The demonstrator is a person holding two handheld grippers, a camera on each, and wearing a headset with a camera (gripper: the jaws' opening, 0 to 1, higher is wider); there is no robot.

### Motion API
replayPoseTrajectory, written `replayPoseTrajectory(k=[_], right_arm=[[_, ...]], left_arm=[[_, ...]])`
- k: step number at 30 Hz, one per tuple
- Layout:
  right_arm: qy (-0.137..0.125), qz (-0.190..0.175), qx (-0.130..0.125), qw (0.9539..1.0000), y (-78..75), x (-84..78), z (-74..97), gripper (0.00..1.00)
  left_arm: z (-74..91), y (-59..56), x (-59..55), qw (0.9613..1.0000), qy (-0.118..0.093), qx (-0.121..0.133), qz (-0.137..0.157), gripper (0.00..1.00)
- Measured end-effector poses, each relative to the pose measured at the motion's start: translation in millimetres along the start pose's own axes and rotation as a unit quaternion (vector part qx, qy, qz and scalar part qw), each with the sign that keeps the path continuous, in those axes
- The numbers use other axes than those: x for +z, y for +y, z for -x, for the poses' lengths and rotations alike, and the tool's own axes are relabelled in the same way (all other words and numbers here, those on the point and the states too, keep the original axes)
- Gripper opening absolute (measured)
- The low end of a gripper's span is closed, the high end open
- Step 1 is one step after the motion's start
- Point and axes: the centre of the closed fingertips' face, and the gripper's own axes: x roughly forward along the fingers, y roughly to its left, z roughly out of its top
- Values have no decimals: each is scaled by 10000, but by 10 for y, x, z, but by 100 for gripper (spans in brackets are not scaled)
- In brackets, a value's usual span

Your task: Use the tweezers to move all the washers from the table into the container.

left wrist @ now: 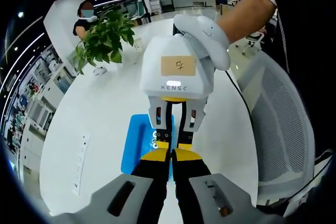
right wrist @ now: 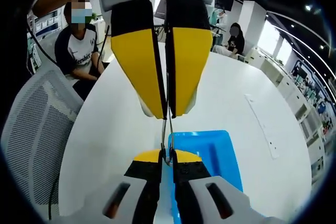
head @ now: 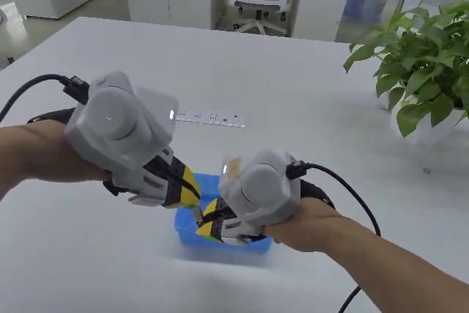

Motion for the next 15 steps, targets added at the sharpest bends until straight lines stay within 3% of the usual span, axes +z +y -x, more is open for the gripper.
replayPoseTrajectory(k=[15], right_arm=[[23,-127,-57,9999,-224,-141,-62,9]], left_arm=[[-161,222,-51,10000,6,-75,-30,6]])
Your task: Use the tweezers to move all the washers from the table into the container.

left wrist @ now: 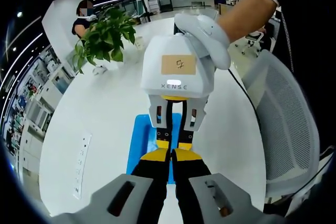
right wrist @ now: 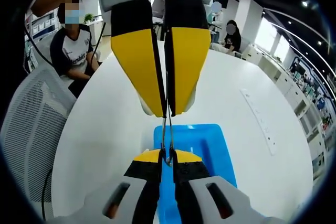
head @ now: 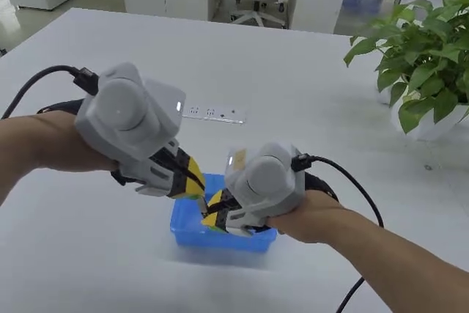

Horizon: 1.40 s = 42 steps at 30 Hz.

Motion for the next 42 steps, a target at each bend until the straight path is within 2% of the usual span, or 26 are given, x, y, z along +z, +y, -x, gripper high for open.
replayPoseTrajectory(k=[17,30,42], right_arm=[[-19,-184,97,9998,-174,-136,-228,9],[8,-325,216,9992,-227,-261,-374,9],[50,-385,314,9988,-230,-319,-477,9]], left_arm=[[-181,182,-202,9998,148,-105,92,6],[-327,253,-333,9994,251,-175,156,6],[-398,261,-413,9991,317,-220,184,6]])
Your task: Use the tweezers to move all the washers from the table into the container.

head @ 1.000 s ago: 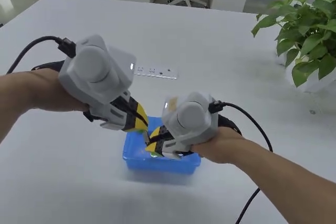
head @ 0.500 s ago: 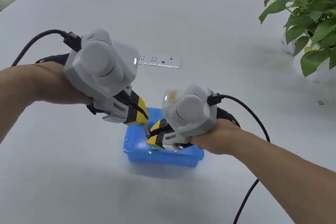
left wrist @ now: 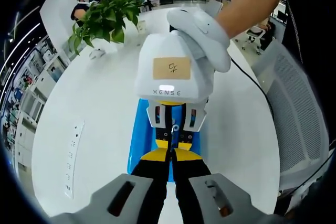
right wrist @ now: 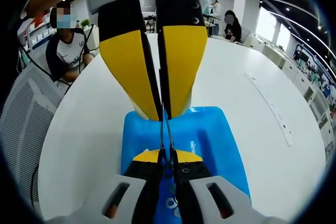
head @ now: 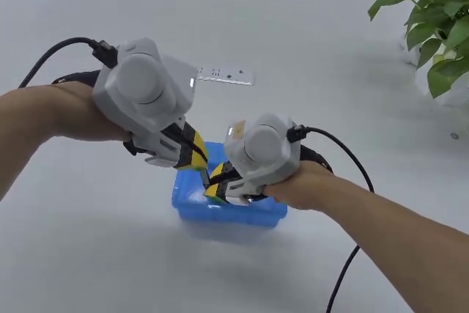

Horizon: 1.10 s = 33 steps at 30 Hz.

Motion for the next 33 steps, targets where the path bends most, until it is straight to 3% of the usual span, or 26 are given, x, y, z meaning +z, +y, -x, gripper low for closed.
replayPoseTrajectory(k=[19,33], right_arm=[[-7,62,-99,9999,-2,30,41,10],[-137,172,-285,9994,54,167,263,11]], left_arm=[[50,-9,7,10000,-13,26,-40,5],[249,-86,160,9998,-56,93,-151,5]])
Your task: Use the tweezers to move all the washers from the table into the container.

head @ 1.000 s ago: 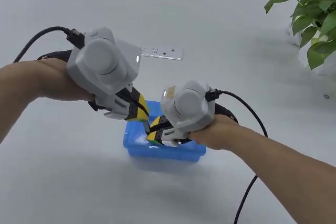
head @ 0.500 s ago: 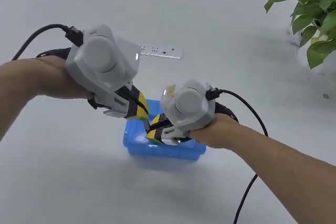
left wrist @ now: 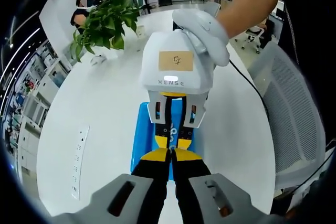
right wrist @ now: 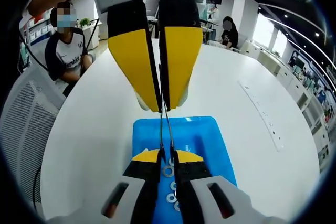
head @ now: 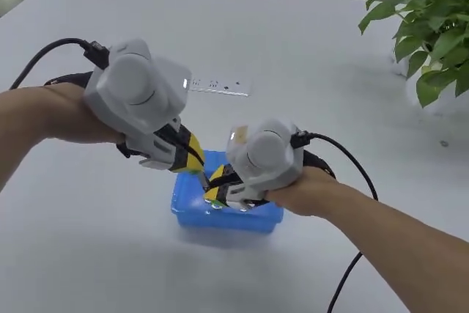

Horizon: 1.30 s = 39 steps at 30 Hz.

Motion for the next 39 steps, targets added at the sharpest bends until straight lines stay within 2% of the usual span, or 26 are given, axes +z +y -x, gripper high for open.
replayPoseTrajectory(k=[7,16,25,34,36,39], right_arm=[[-133,-24,-144,9998,32,96,154,12],[-188,38,-266,9995,169,127,363,11],[-135,150,-230,9995,343,120,488,8],[-122,210,-203,9995,471,106,576,6],[-127,214,-200,9995,492,106,605,6],[-156,158,-108,9997,567,108,637,6]], left_arm=[[134,-54,82,9999,42,58,-105,5],[232,-198,172,9998,27,99,-171,5],[271,-347,221,9998,-28,89,-194,5],[270,-477,180,9997,26,86,-216,5],[263,-503,153,9997,70,87,-223,5],[228,-565,62,9992,274,39,-276,5]])
